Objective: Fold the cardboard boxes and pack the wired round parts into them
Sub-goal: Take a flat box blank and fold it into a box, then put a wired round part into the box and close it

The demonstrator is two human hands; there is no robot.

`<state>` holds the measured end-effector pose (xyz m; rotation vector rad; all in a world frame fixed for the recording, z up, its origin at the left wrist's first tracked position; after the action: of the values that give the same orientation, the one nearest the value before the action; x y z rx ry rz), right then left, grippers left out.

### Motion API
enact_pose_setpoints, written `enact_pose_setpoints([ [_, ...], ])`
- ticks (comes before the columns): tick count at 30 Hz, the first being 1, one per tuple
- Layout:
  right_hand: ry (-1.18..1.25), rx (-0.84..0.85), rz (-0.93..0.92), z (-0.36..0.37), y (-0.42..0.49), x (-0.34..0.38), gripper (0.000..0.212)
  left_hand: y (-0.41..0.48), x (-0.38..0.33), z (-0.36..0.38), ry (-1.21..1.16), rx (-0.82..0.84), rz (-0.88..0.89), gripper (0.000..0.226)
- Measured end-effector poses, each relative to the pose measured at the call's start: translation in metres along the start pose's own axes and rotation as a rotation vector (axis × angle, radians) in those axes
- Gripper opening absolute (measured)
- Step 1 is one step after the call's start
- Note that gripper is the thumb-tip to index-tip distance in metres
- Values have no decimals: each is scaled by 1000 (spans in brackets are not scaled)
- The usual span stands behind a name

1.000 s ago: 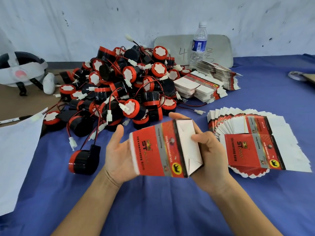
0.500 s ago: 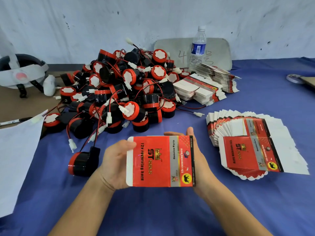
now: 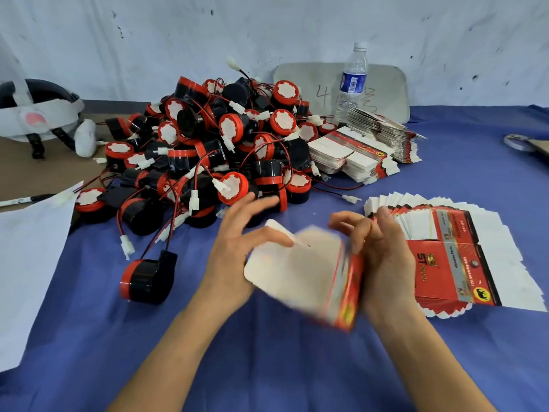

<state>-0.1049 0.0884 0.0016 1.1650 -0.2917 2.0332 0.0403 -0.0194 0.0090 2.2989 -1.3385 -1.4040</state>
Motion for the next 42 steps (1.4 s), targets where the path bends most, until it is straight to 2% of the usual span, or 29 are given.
enact_pose_setpoints([
  [1,-95,-2,-4,0,0,-2,45,0,4,1,-105,-34,-99,22],
  [3,-320,52,-32,1,-2,-5,32,1,13,2,-373,-52,-310,16],
  [5,-558,187,-63,6,-4,-11,16,4,18,4,-518,-59,-465,24],
  [6,-643,250,-54,7,-6,-16,15,5,16,5,-534,-71,-492,30],
  [8,-748,296,-28,6,-8,-23,23,3,14,4,-485,-65,-440,36],
  [10,-822,254,-59,4,-9,-23,19,2,13,2,-490,-88,-414,28],
  [13,-875,81,-199,-1,-7,-19,26,-1,12,0,-624,-231,-405,23],
  [15,-878,-53,-341,0,-9,-15,28,-7,7,5,-681,-265,-377,43],
  [16,-895,-96,-406,2,-12,-14,28,-11,4,11,-646,-208,-342,61],
  [18,-955,-112,-486,4,-16,-16,29,-15,-2,29,-537,19,-296,94],
  [20,-1013,-89,-496,3,-16,-18,29,-18,-1,42,-508,217,-301,110],
  [22,-1038,-120,-466,-2,-13,-19,28,-18,3,43,-478,254,-313,108],
  [25,-1024,-199,-442,-7,-9,-19,26,-12,11,36,-413,150,-311,93],
  [27,-996,-186,-438,-5,-10,-20,11,-11,15,35,-426,165,-323,97],
  [28,-994,-178,-443,-3,-10,-18,10,-12,18,37,-427,201,-331,101],
  [30,-1027,-175,-512,6,-6,-9,21,-13,20,42,-380,255,-348,103],
  [33,-1091,-216,-730,39,5,16,13,-11,25,44,-364,259,-379,98],
  [35,-1145,-115,-838,72,21,30,12,-9,31,44,-360,242,-397,98],
  [36,-1195,17,-813,91,32,31,17,-9,32,44,-344,234,-404,98],
  [37,-1263,186,-723,109,44,27,26,-9,33,44,-329,226,-413,96],
  [39,-1438,516,-422,138,62,2,57,-10,34,45,-307,216,-418,88],
  [41,-1736,728,-219,151,67,-28,80,-11,35,47,-294,202,-428,69],
  [42,-1874,782,-200,152,67,-41,81,-12,36,48,-298,194,-446,56],
])
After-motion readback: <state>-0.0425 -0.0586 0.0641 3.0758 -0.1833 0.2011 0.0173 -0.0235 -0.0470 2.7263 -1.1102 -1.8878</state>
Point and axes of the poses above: each hand's wrist, its own y-axis towards the middle knuckle, its own z-axis out of the palm, x = y × z, the point moved 3 cm from there along y, towards the middle knuckle, and after that the axes turned 8 degrees about -z, right-handed, at the moved point
